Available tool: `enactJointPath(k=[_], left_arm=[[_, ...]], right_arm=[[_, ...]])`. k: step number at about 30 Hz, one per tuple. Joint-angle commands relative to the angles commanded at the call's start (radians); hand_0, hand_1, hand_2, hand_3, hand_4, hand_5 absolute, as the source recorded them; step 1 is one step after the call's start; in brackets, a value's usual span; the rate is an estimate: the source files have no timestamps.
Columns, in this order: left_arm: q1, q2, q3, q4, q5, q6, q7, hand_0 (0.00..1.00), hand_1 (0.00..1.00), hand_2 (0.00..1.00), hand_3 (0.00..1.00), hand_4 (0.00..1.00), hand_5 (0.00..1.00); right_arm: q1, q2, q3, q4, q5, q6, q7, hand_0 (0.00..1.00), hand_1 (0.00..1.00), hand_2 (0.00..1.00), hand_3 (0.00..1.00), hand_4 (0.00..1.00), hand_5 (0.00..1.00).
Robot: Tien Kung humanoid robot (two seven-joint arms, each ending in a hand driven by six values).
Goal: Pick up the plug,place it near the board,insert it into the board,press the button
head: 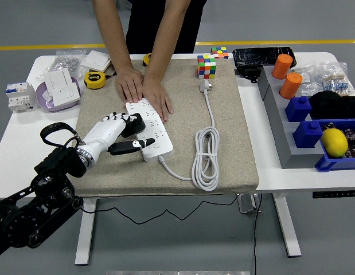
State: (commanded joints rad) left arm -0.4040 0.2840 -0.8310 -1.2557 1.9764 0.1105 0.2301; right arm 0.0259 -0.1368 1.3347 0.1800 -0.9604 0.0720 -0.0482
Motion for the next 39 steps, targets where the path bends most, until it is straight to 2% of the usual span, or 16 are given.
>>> enactJointPath(k=[12, 20, 23, 24, 27, 29, 30, 35, 36, 39], left_arm=[[-0.024, -0.006, 0.030, 0.005, 0.022, -0.009, 0.007, 0.998, 0.995, 0.919, 0.872, 0.998, 0.998], [-0.026, -0.007, 0.009, -0.017, 0.040, 0.001, 0.006, 0.998, 0.993, 0.919, 0.874, 0.998, 0.998], [-0.020, -0.008, -0.002, -0.060, 0.030, 0.017, -0.003, 0.998, 0.993, 0.919, 0.874, 0.998, 0.998], [-0.018, -0.008, -0.004, -0.075, 0.021, 0.023, -0.005, 0.952, 0.936, 0.876, 0.873, 0.998, 0.998], [-0.011, -0.018, -0.001, -0.144, -0.069, 0.053, -0.003, 0.952, 0.936, 0.876, 0.873, 0.998, 0.998], [-0.007, -0.028, -0.001, -0.192, -0.145, 0.059, 0.019, 0.952, 0.936, 0.876, 0.873, 0.998, 0.998], [-0.007, -0.033, -0.001, -0.216, -0.173, 0.051, 0.039, 0.370, 0.414, 0.453, 0.878, 0.706, 0.443], [-0.006, -0.042, -0.010, -0.307, -0.167, -0.012, 0.154, 0.370, 0.414, 0.453, 0.878, 0.706, 0.443], [-0.005, -0.042, -0.013, -0.317, -0.165, -0.022, 0.174, 0.180, 0.100, 0.177, 0.767, 0.442, 0.205], [-0.007, -0.043, -0.026, -0.322, -0.174, -0.098, 0.239, 0.180, 0.100, 0.177, 0.767, 0.442, 0.205]], right_arm=[[0.004, 0.000, -0.002, 0.000, 0.002, 0.000, 0.002, 0.841, 0.739, 0.724, 0.757, 0.998, 0.747], [0.003, 0.000, 0.003, 0.000, -0.003, 0.000, 0.000, 0.842, 0.739, 0.724, 0.757, 0.998, 0.748], [0.003, 0.000, 0.004, 0.000, -0.002, -0.001, 0.001, 0.842, 0.739, 0.724, 0.757, 0.998, 0.748], [0.003, 0.000, 0.003, 0.000, -0.001, -0.001, 0.001, 0.842, 0.740, 0.724, 0.757, 0.998, 0.749], [0.003, 0.000, 0.002, 0.000, -0.001, -0.001, 0.001, 0.842, 0.740, 0.724, 0.757, 0.998, 0.749], [0.003, 0.000, 0.000, 0.000, -0.001, -0.001, 0.001, 0.842, 0.740, 0.724, 0.757, 0.998, 0.749], [0.004, 0.000, 0.000, 0.000, -0.001, -0.001, 0.001, 0.842, 0.741, 0.724, 0.756, 0.998, 0.750], [0.004, -0.002, -0.001, 0.000, -0.004, -0.002, -0.002, 0.842, 0.741, 0.724, 0.756, 0.998, 0.750], [0.003, -0.002, -0.002, 0.000, -0.004, -0.002, -0.002, 0.843, 0.741, 0.723, 0.756, 0.998, 0.750], [0.002, -0.003, 0.000, 0.000, -0.008, -0.003, -0.005, 0.843, 0.741, 0.723, 0.756, 0.998, 0.750]])
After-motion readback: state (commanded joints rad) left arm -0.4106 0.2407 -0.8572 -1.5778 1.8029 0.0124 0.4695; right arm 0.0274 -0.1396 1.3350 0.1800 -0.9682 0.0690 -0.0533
